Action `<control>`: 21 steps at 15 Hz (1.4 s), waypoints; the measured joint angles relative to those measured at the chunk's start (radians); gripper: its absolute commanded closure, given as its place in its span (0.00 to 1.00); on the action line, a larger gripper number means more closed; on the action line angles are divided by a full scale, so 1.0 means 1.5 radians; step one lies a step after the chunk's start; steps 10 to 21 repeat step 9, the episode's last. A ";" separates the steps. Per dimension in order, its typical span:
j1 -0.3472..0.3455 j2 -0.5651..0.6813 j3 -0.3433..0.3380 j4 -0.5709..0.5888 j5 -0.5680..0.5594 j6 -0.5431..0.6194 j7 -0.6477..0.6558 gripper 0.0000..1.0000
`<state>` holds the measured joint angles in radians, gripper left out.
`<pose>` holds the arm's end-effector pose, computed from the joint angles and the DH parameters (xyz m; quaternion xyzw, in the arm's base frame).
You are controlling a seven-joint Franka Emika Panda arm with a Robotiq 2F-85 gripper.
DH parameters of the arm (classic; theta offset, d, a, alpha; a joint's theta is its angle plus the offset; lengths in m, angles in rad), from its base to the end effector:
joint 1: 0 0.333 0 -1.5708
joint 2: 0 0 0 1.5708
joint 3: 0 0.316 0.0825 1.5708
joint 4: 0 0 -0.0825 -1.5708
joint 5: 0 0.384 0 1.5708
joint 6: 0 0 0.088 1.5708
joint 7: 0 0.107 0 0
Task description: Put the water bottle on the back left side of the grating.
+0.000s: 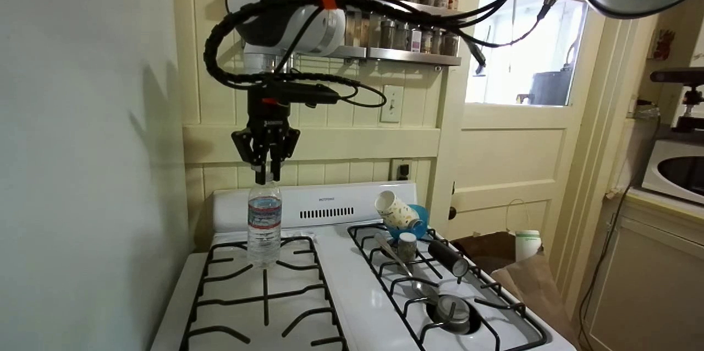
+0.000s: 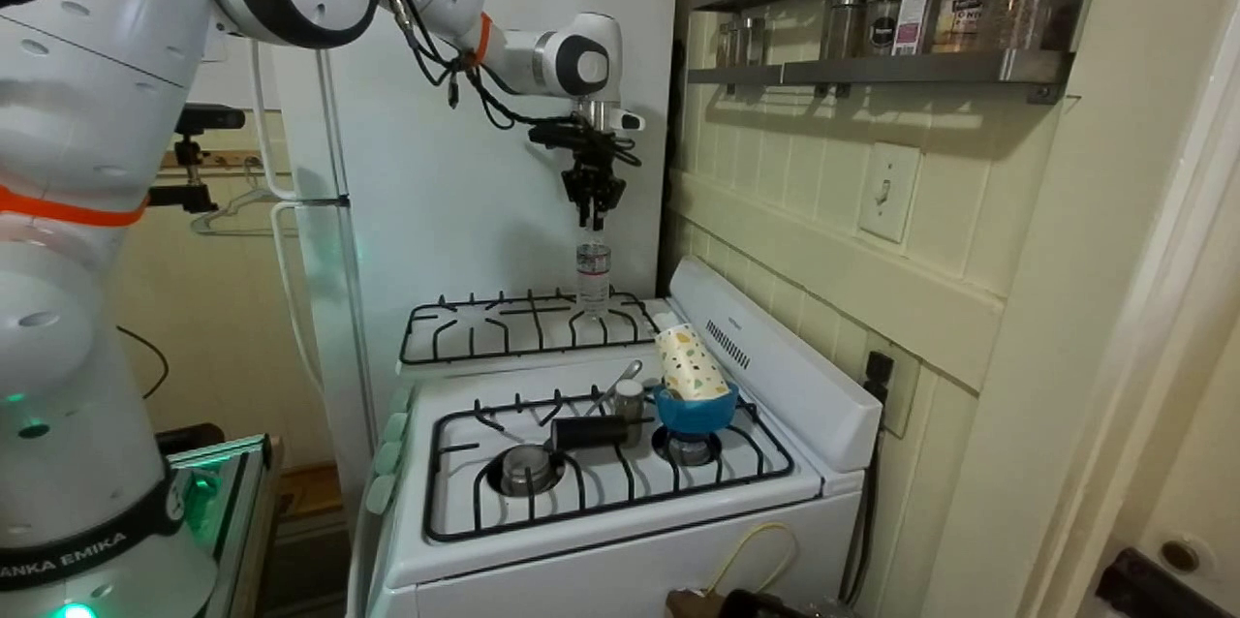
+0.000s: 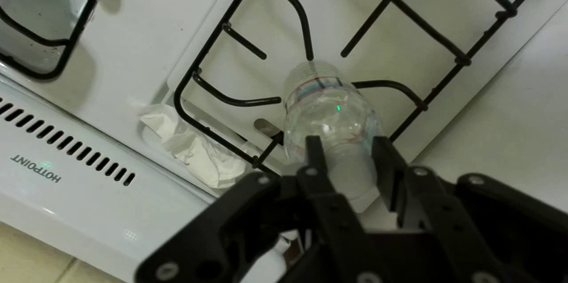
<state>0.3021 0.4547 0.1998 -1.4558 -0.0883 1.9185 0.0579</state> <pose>0.6187 0.3072 0.4290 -0.9744 -0.2245 -0.0077 0.0042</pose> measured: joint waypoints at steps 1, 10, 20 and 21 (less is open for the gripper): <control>0.000 0.001 0.000 0.004 0.000 -0.002 -0.001 0.29; -0.016 -0.067 0.002 0.061 0.029 -0.030 -0.033 0.00; -0.016 -0.067 0.002 0.061 0.029 -0.030 -0.033 0.00; -0.016 -0.067 0.002 0.061 0.029 -0.030 -0.033 0.00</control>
